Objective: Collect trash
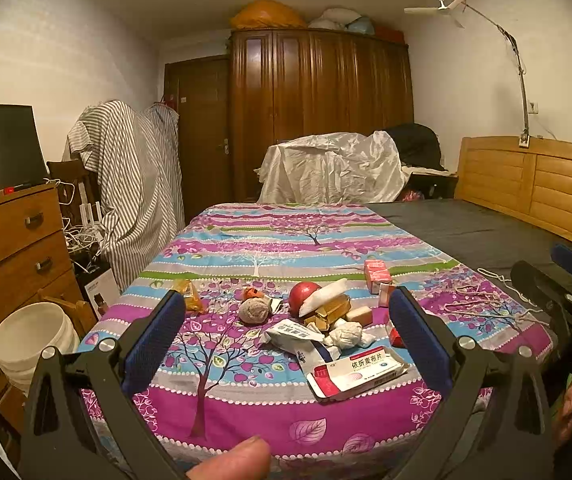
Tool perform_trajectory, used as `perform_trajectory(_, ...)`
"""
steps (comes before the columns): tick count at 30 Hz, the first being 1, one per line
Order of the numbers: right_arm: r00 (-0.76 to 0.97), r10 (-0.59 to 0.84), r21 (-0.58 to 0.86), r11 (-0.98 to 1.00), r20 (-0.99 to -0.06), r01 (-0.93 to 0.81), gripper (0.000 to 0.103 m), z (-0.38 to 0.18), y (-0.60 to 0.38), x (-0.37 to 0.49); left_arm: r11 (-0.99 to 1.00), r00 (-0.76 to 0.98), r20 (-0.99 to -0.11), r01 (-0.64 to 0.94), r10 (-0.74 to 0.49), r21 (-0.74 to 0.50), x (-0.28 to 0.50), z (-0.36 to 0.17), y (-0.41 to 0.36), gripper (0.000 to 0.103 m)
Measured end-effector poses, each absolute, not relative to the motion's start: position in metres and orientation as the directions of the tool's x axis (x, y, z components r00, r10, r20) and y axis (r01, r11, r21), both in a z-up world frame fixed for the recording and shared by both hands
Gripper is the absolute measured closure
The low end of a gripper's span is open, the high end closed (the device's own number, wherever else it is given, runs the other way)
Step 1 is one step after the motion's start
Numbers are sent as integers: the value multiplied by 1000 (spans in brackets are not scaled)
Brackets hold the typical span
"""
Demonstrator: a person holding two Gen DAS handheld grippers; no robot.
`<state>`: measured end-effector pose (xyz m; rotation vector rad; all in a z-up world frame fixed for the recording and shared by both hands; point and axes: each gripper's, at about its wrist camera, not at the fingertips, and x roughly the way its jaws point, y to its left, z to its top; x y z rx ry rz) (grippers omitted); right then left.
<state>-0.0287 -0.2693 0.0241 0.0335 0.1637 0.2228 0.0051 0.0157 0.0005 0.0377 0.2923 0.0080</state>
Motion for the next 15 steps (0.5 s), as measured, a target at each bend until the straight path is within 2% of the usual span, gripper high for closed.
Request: perform_trajectory(15, 960, 230, 47, 973, -158, -226, 4, 22, -269, -25, 999, 957, -290, -5, 16, 39, 7, -1, 17, 5)
